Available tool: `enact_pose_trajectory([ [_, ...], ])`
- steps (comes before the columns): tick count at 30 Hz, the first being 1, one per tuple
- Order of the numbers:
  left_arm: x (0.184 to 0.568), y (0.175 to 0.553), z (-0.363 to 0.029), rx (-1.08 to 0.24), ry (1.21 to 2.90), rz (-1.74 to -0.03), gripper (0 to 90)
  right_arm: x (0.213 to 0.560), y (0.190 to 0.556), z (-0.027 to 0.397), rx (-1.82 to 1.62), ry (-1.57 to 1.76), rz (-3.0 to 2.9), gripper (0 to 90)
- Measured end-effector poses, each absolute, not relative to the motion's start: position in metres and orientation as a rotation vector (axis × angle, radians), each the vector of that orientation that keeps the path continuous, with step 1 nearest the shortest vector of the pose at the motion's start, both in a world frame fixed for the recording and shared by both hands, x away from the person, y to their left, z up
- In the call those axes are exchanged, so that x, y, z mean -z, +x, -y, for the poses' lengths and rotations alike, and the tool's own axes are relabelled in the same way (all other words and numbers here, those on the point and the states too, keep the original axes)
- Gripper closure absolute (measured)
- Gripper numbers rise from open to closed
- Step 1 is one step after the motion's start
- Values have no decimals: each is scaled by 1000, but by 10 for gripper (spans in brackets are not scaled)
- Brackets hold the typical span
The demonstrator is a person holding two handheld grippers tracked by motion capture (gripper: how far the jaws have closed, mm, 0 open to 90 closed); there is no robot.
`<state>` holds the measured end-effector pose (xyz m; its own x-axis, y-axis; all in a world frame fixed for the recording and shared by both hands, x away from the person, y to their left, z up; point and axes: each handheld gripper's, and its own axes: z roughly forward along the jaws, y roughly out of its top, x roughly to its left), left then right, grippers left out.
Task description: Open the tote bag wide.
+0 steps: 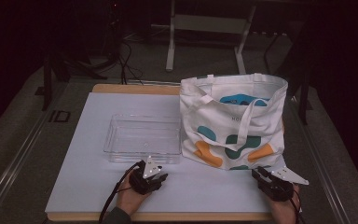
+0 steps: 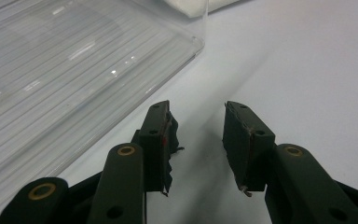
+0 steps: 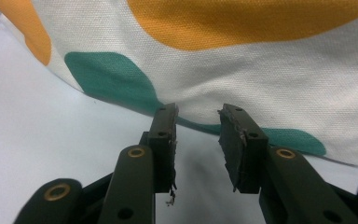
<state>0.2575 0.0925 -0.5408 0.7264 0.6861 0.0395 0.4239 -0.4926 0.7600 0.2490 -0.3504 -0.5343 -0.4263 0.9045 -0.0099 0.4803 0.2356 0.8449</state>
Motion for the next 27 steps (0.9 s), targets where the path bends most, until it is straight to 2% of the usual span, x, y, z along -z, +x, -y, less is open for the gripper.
enact_pose_trajectory([
  [27,537,256,-99,-409,2078,-828,594,529,245,353,-1128,1292,-1980,640],
])
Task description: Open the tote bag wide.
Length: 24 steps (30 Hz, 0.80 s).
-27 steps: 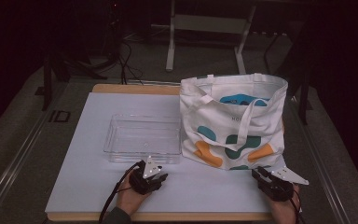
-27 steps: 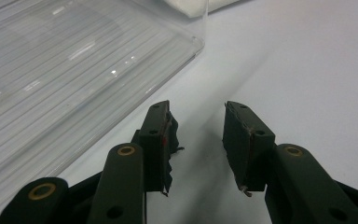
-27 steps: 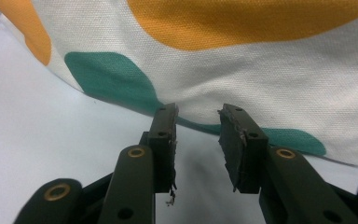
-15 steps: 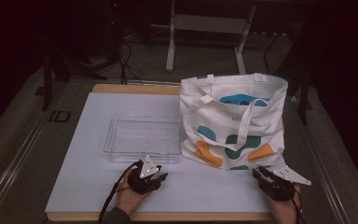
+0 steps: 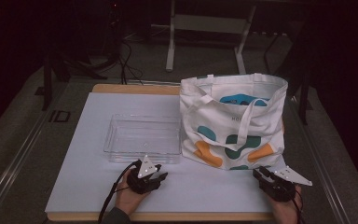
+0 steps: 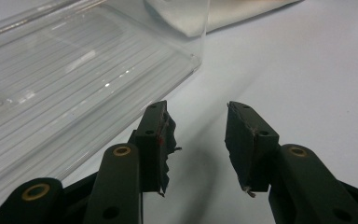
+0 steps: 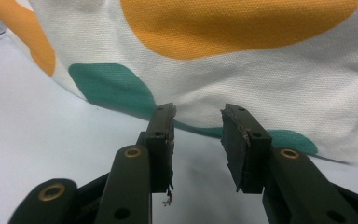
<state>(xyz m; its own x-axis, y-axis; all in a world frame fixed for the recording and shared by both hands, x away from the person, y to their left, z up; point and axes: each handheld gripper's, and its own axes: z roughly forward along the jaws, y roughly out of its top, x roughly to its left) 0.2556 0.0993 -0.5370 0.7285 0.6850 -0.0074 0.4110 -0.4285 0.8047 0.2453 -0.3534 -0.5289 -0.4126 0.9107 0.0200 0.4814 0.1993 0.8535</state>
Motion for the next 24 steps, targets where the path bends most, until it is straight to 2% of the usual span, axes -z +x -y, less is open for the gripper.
enact_pose_trajectory([
  [13,529,251,-95,-362,2069,-773,591,519,242,351,-1143,1290,-1989,661],
  [24,511,251,-101,-398,2079,-733,592,499,240,358,-1140,1283,-1969,683],
])
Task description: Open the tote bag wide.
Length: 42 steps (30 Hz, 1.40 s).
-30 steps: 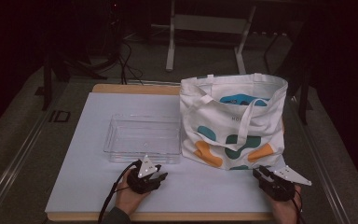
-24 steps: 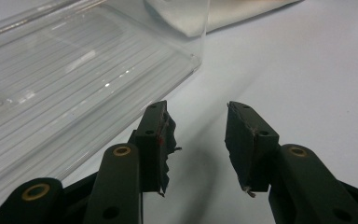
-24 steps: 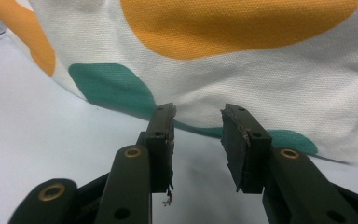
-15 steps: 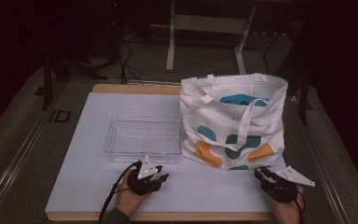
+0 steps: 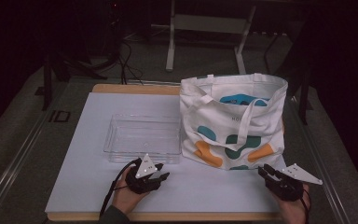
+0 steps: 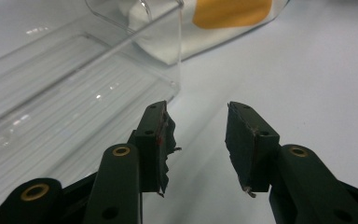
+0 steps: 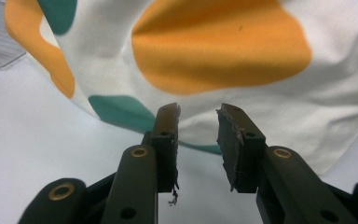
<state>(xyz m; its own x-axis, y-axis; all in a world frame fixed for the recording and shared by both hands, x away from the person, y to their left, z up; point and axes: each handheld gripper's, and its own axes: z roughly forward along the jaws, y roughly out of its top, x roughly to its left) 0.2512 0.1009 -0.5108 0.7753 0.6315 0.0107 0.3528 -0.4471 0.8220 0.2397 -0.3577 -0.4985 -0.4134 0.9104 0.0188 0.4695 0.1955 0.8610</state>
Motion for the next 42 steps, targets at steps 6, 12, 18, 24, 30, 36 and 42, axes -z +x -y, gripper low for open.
enact_pose_trajectory([
  [6,498,253,-102,-385,2061,-708,589,488,242,356,-1152,1274,-1967,732],
  [12,480,255,-98,-402,2057,-662,587,476,245,351,-1158,1262,-1950,737],
  [18,464,263,-96,-427,2047,-643,584,465,249,349,-1163,1241,-1942,725],
  [24,452,276,-95,-426,2044,-650,567,454,255,350,-1168,1230,-1929,755],
  [30,445,291,-96,-418,2022,-672,567,440,260,352,-1171,1214,-1912,770],
  [36,437,306,-98,-417,2004,-686,567,429,269,357,-1186,1217,-1886,731],
  [42,431,319,-98,-422,2006,-697,574,422,280,360,-1192,1228,-1882,669],
])
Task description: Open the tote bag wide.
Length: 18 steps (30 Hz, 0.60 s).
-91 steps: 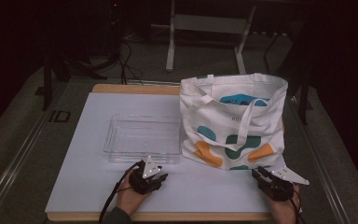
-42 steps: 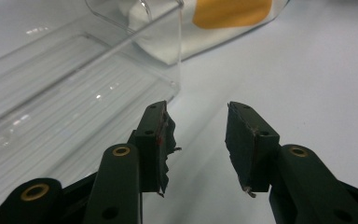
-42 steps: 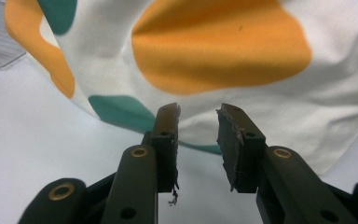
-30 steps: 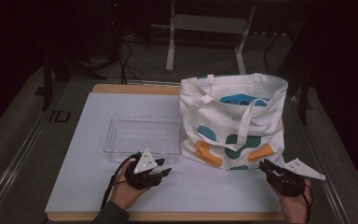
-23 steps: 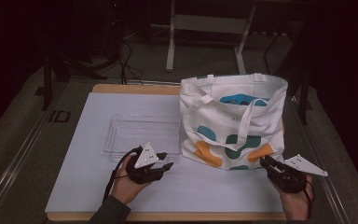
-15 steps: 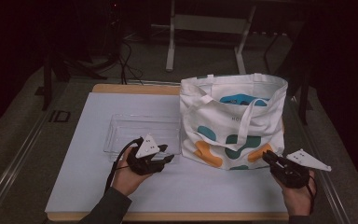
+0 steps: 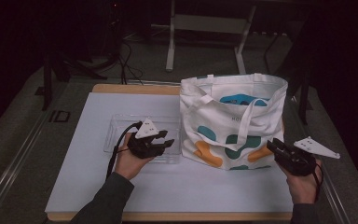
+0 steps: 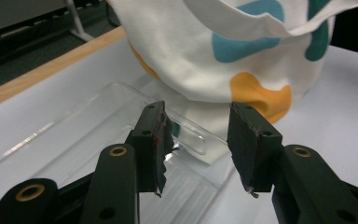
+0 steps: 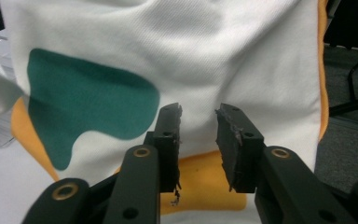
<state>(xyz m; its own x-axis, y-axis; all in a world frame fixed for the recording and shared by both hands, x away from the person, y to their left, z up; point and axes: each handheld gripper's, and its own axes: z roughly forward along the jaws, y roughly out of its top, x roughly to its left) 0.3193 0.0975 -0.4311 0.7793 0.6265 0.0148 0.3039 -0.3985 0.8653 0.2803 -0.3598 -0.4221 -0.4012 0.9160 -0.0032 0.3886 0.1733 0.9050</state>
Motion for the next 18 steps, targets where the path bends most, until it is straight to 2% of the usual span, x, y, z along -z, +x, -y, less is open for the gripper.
enact_pose_trajectory([
  [4,428,327,-95,-421,2003,-693,572,419,287,362,-1211,1228,-1899,605],
  [12,423,343,-87,-441,2016,-703,563,418,298,359,-1215,1209,-1956,587],
  [14,422,347,-86,-453,2023,-711,554,419,299,361,-1231,1215,-1966,631],
  [18,425,356,-86,-436,2007,-740,558,420,300,366,-1241,1230,-1964,777],
])
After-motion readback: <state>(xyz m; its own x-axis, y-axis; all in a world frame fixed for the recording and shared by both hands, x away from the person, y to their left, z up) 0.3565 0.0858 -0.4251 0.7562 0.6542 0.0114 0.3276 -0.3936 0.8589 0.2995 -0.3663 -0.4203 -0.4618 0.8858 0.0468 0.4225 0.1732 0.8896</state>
